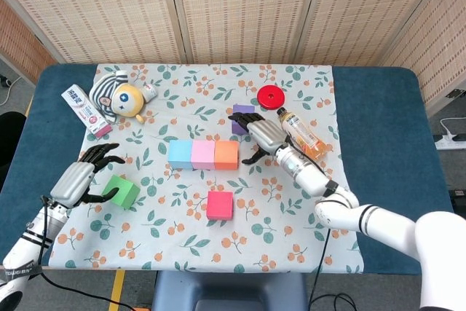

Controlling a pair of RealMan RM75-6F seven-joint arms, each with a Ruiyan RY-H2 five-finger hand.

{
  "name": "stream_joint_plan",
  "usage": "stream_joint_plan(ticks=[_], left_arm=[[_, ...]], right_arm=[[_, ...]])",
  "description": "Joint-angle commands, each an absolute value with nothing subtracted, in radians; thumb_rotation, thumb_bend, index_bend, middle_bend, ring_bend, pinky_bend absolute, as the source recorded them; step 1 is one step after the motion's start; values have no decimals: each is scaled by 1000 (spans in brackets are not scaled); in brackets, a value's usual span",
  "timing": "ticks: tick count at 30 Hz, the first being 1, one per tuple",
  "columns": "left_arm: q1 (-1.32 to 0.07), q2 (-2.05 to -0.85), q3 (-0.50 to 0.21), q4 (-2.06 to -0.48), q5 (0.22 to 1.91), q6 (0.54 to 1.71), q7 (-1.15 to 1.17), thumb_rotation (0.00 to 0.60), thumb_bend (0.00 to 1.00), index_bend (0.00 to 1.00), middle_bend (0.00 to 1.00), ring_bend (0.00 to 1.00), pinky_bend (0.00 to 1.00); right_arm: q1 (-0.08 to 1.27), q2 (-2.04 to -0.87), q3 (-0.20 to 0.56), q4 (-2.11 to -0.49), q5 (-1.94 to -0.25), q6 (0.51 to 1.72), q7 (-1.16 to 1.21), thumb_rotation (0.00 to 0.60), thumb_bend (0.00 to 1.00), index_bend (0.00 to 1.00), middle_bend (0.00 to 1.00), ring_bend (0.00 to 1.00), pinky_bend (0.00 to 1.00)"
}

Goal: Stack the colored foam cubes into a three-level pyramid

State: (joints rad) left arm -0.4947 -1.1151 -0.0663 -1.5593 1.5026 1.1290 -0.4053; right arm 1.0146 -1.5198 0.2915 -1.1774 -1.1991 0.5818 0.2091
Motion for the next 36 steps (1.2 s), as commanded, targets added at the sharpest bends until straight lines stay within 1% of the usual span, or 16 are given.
stream_joint_plan(ticks=[1, 5, 10, 19, 30, 33, 36], left_arm=[[-497, -1116, -68, -1561, 1499, 1124, -403, 600, 318, 276, 47, 0, 43], [-499, -1117, -68, -1561, 1494, 1118, -400, 600, 318, 278, 47, 0, 43], [-499, -1115, -71, -1559, 1487, 1115, -400, 600, 318, 277, 47, 0, 43], [-497, -1114, -71, -1555, 1486, 1115, -406, 600, 318, 278, 47, 0, 43], [-489, -1118, -65, -1539, 1488, 1119, -418, 600, 318, 279, 46, 0, 43], [-488, -1118, -64, -1533, 1488, 1117, -421, 600, 319, 283, 46, 0, 43], [-489, -1117, -64, -1528, 1483, 1110, -420, 600, 318, 283, 47, 0, 43]], right_arm=[[1020, -1552, 267, -1105, -1175, 580, 124, 600, 43, 0, 2, 0, 0], [1038, -1626, 257, -1008, -1168, 586, 94, 600, 34, 0, 0, 0, 0], [1061, -1714, 257, -897, -1194, 597, 121, 600, 19, 0, 0, 0, 0], [1109, -1825, 263, -750, -1247, 597, 202, 600, 18, 0, 0, 0, 0], [1129, -1856, 261, -700, -1273, 583, 244, 600, 18, 0, 0, 0, 0], [1119, -1836, 254, -713, -1277, 585, 236, 600, 18, 0, 0, 0, 0], [1095, -1788, 248, -766, -1281, 608, 221, 600, 19, 0, 0, 0, 0]])
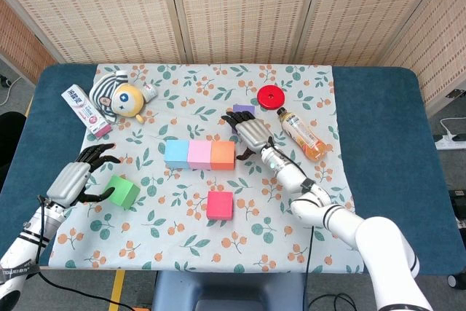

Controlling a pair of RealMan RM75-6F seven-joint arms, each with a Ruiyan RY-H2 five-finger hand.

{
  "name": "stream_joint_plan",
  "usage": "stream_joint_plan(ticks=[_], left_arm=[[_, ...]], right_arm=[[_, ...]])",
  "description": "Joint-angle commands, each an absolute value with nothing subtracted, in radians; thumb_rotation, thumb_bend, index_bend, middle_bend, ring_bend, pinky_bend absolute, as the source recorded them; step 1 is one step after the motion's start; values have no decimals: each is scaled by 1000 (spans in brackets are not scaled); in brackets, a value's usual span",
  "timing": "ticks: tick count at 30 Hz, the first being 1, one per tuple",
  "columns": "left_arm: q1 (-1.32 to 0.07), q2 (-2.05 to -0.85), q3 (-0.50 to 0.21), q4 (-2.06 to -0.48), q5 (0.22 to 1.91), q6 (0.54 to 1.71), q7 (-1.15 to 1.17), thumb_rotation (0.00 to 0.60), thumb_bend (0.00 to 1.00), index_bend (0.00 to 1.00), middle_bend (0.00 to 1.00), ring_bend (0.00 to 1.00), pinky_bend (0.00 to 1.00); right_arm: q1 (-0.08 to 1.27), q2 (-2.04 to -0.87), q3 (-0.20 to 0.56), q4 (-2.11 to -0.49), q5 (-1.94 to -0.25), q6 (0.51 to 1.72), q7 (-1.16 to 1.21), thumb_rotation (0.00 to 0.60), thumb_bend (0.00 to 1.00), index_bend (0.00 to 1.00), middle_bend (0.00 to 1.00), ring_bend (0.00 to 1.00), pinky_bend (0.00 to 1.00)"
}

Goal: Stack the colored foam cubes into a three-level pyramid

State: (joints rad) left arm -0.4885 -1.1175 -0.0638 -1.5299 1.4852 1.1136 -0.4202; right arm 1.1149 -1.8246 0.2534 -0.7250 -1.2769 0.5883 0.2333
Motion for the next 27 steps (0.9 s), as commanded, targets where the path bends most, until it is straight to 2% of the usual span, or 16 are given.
stream_joint_plan(ticks=[1, 5, 10, 17, 20, 27], left_arm=[[-490, -1116, -64, -1525, 1479, 1106, -420, 600, 318, 283, 47, 0, 43], [-496, -1114, -58, -1519, 1476, 1083, -404, 600, 318, 283, 53, 0, 43], [-525, -1092, -30, -1514, 1489, 1007, -332, 600, 317, 337, 89, 24, 43], [-545, -1067, 0, -1498, 1517, 958, -269, 600, 322, 293, 77, 4, 33], [-547, -1078, 10, -1477, 1510, 939, -231, 600, 322, 259, 42, 0, 28], [-558, -1107, 29, -1440, 1507, 898, -180, 600, 338, 78, 0, 0, 15]], right_arm=[[1080, -1759, 248, -803, -1281, 625, 216, 600, 18, 0, 0, 0, 0], [1015, -1621, 250, -978, -1273, 691, 174, 600, 19, 0, 0, 0, 0], [896, -1391, 247, -1266, -1229, 792, 84, 600, 19, 0, 0, 0, 0], [736, -1151, 211, -1552, -1209, 935, 19, 600, 18, 0, 0, 0, 0], [672, -1089, 196, -1619, -1226, 1001, 37, 600, 19, 0, 0, 0, 0], [550, -1016, 150, -1690, -1307, 1121, 108, 600, 19, 0, 0, 0, 0]])
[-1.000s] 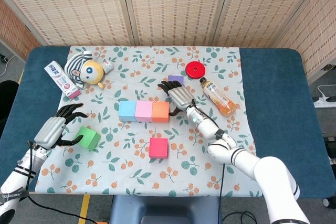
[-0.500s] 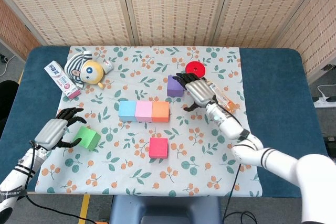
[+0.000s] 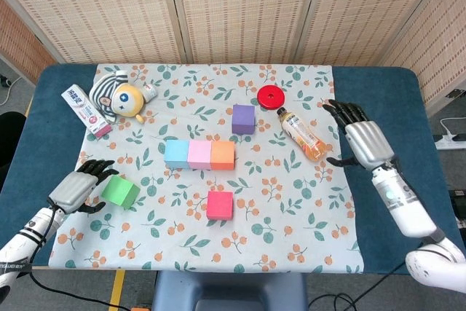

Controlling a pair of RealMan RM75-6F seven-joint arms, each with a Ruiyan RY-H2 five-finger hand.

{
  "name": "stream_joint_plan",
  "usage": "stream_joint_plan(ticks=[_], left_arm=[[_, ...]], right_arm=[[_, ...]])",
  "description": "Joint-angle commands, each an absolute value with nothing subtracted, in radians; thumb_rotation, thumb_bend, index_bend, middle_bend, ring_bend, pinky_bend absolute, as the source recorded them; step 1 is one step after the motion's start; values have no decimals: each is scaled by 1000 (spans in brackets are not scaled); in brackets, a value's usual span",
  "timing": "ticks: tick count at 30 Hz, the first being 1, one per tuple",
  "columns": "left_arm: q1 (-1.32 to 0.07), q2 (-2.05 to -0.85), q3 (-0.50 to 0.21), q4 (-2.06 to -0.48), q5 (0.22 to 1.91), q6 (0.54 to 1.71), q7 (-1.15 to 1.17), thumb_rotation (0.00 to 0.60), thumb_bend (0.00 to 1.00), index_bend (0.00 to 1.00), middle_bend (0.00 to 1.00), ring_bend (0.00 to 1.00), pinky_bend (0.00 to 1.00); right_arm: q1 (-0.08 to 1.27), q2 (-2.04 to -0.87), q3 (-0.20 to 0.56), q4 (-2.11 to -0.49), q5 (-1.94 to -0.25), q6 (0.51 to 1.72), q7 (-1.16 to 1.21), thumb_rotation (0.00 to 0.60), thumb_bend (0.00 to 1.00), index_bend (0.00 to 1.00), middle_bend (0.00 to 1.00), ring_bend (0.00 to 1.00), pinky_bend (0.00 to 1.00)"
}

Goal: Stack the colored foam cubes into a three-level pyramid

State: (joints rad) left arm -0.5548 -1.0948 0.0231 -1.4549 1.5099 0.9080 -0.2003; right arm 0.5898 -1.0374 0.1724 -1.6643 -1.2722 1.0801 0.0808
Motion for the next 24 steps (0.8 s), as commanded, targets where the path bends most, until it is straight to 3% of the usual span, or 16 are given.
stream_joint_plan(ticks=[1, 11, 18, 20, 24], left_arm=[[-560, -1112, 31, -1435, 1504, 892, -169, 600, 339, 71, 0, 0, 14], [-583, -1183, 39, -1371, 1509, 858, -97, 600, 336, 53, 0, 0, 11], [-592, -1235, 29, -1314, 1521, 877, -151, 600, 336, 195, 4, 0, 22], [-592, -1248, 28, -1300, 1535, 896, -183, 600, 335, 258, 59, 28, 44], [-595, -1264, 23, -1280, 1550, 924, -251, 600, 335, 436, 278, 232, 133]], right_arm=[[534, -1009, 143, -1696, -1321, 1138, 117, 600, 19, 0, 0, 0, 0], [456, -990, 120, -1725, -1369, 1211, 142, 600, 18, 0, 0, 0, 0], [435, -996, 120, -1735, -1368, 1217, 135, 600, 18, 0, 0, 0, 0], [431, -997, 122, -1737, -1368, 1218, 133, 600, 18, 0, 0, 0, 0], [424, -998, 125, -1739, -1366, 1217, 132, 600, 18, 0, 0, 0, 0]])
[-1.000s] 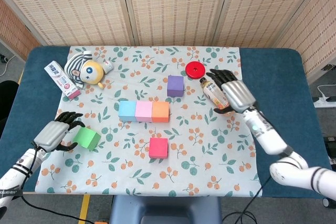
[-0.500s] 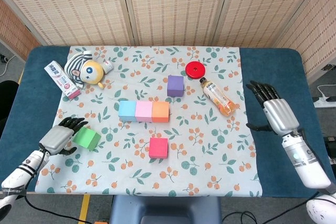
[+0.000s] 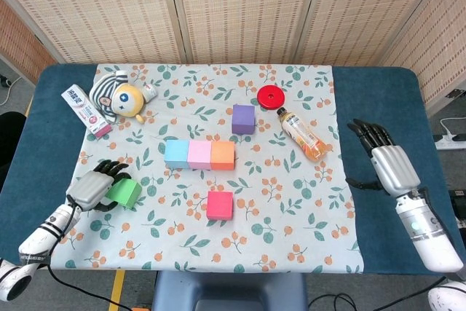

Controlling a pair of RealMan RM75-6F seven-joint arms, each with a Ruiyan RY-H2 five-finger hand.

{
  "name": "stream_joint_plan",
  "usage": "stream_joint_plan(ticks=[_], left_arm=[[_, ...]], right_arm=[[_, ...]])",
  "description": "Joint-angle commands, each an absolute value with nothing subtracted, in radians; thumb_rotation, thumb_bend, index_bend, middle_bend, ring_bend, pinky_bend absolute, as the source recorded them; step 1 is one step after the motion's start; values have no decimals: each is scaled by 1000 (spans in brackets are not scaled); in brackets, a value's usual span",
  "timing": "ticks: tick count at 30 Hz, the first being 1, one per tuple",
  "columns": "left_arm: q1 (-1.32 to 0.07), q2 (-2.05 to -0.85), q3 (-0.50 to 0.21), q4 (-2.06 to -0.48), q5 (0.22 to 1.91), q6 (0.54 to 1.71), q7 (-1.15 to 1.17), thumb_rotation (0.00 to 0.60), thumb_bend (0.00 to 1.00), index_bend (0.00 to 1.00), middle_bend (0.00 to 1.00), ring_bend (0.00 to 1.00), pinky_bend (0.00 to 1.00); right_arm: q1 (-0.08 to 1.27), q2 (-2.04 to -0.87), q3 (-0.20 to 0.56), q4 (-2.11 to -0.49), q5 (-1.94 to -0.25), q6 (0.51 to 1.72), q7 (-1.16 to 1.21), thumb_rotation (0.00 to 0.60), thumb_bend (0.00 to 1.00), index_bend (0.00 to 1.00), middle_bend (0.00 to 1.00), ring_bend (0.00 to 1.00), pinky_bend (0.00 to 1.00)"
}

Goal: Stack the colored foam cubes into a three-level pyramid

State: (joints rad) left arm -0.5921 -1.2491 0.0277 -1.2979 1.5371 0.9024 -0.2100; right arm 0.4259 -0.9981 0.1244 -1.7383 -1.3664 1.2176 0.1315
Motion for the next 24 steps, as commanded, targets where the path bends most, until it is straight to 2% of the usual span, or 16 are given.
stream_joint_plan(ticks=[1, 6, 10, 18, 24], left_arm=[[-598, -1263, 20, -1281, 1548, 924, -273, 600, 336, 461, 314, 264, 154], [-610, -1219, -28, -1342, 1501, 931, -388, 600, 329, 485, 380, 316, 236], [-640, -1158, -109, -1443, 1396, 903, -389, 600, 327, 494, 380, 316, 274], [-776, -1101, -243, -1627, 1069, 783, -120, 600, 325, 454, 367, 314, 285], [-908, -1123, -262, -1692, 788, 731, 66, 600, 328, 408, 348, 291, 268]], right_arm=[[422, -998, 126, -1738, -1365, 1217, 133, 600, 19, 0, 0, 0, 0], [406, -995, 127, -1738, -1372, 1228, 146, 600, 18, 0, 0, 0, 0], [385, -984, 125, -1745, -1387, 1252, 156, 600, 19, 0, 0, 0, 0], [333, -959, 110, -1752, -1411, 1298, 180, 600, 19, 0, 0, 0, 0], [306, -951, 99, -1735, -1418, 1309, 212, 600, 19, 0, 0, 0, 0]])
